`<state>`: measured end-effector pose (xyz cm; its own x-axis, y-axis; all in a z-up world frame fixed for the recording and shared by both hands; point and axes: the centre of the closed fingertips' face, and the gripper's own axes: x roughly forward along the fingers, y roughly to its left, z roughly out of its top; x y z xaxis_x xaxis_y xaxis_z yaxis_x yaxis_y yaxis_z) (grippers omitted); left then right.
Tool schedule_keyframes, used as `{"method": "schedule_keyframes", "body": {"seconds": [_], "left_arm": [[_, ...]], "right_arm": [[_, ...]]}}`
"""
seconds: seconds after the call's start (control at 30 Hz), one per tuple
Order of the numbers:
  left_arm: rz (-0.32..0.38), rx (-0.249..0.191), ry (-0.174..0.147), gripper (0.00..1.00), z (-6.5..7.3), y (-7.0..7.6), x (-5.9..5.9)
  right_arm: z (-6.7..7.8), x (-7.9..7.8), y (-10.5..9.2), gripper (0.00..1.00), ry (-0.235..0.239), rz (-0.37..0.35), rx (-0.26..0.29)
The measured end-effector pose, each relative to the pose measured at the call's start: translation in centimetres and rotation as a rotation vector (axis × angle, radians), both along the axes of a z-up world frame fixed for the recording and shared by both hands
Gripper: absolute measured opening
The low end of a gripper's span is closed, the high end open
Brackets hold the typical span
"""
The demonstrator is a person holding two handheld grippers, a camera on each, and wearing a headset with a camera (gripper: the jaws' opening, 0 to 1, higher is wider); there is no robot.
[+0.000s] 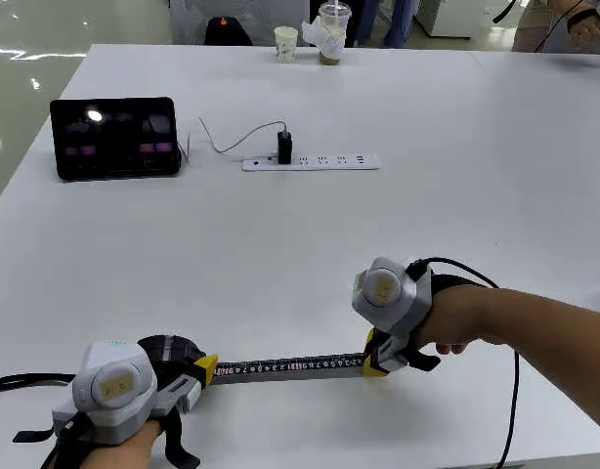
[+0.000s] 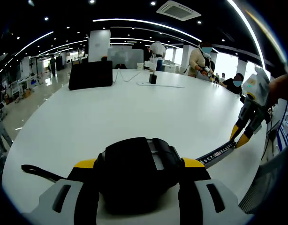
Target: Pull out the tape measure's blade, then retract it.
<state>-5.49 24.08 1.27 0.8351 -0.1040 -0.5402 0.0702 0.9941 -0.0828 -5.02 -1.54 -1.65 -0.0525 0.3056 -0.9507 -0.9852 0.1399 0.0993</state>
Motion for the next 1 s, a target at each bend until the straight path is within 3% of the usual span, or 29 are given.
{"method": "schedule_keyframes", "body": {"seconds": [1.0], "left_arm": [[-0.001,0.001,0.0,0.64,0.1,0.0,0.0]], "right_arm": [[0.0,0.0,1.0,0.11,-0.011,-0.008,0.004]]}}
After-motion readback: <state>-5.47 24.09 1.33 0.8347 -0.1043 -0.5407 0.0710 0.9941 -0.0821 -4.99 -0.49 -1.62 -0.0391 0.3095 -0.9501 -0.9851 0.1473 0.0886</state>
